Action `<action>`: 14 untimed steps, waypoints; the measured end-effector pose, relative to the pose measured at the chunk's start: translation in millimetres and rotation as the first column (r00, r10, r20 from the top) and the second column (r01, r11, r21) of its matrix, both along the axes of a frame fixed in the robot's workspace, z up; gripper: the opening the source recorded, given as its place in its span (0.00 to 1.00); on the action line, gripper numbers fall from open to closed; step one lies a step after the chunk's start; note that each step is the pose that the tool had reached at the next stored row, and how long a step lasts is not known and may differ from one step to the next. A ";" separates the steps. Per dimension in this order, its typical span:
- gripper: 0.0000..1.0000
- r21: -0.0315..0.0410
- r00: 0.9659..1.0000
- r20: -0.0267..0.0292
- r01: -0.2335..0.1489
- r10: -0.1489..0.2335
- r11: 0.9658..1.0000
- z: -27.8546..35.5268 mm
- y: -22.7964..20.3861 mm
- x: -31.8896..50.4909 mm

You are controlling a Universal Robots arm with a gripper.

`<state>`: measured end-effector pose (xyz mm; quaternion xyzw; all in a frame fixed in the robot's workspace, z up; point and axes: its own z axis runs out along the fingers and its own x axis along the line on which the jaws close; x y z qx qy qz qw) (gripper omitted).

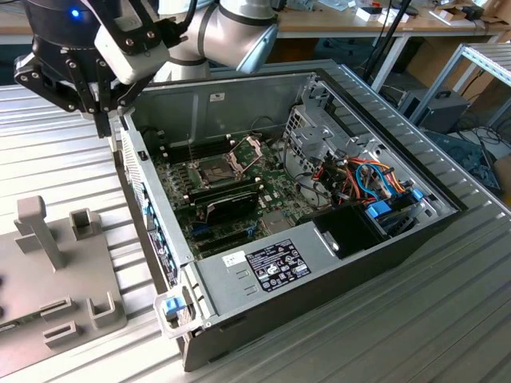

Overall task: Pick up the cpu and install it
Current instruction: 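Reach for the cpu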

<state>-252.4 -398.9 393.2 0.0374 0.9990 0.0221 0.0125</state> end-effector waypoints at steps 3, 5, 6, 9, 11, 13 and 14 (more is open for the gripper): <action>0.11 0.000 1.000 0.000 0.000 0.000 1.000 0.0 0.0 -5.2; 0.11 0.000 1.000 0.000 0.000 0.000 1.000 0.0 0.0 -9.6; 0.11 0.000 1.000 0.000 0.000 0.000 1.000 0.0 0.0 -12.8; 0.11 0.000 1.000 0.000 0.000 0.000 1.000 0.0 0.0 -17.7; 0.11 0.000 1.000 0.000 0.000 0.000 1.000 0.0 0.0 -21.2; 0.11 0.000 1.000 0.000 0.000 0.000 1.000 0.0 0.0 -24.6; 0.11 0.000 1.000 0.000 0.000 0.000 1.000 0.0 0.0 -26.0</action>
